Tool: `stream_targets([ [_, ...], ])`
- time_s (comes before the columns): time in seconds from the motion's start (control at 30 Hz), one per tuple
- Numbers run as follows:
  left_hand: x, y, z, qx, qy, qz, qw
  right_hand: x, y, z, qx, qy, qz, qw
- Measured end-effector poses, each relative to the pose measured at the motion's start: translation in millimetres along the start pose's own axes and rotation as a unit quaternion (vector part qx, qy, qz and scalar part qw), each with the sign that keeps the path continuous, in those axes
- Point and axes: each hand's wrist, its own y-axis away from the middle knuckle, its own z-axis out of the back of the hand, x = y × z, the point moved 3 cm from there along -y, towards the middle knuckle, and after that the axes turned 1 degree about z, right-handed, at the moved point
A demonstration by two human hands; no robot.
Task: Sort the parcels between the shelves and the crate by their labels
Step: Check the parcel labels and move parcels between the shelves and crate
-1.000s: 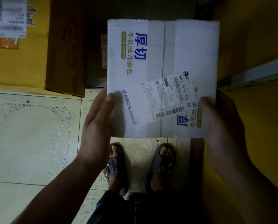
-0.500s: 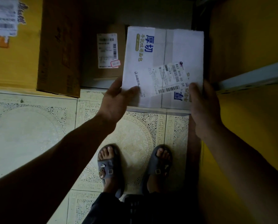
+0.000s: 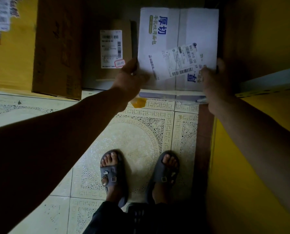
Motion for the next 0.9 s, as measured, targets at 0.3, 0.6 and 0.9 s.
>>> stream_targets([
  [0.3,-17,-10,-7,-0.001,-0.045,-0.006,0.999,4,-27,-3,-0.008,0.023,-0.004,1.0],
  [0.6,2,27,22,-0.069,0.011,0.043,0.997,21,27,0,-0.086,0.057,0.168,0.98],
  [0.9,35,39,92,-0.148,0.004,0.105,0.983,35,117,-126,0.189,0.039,0.153,0.969],
])
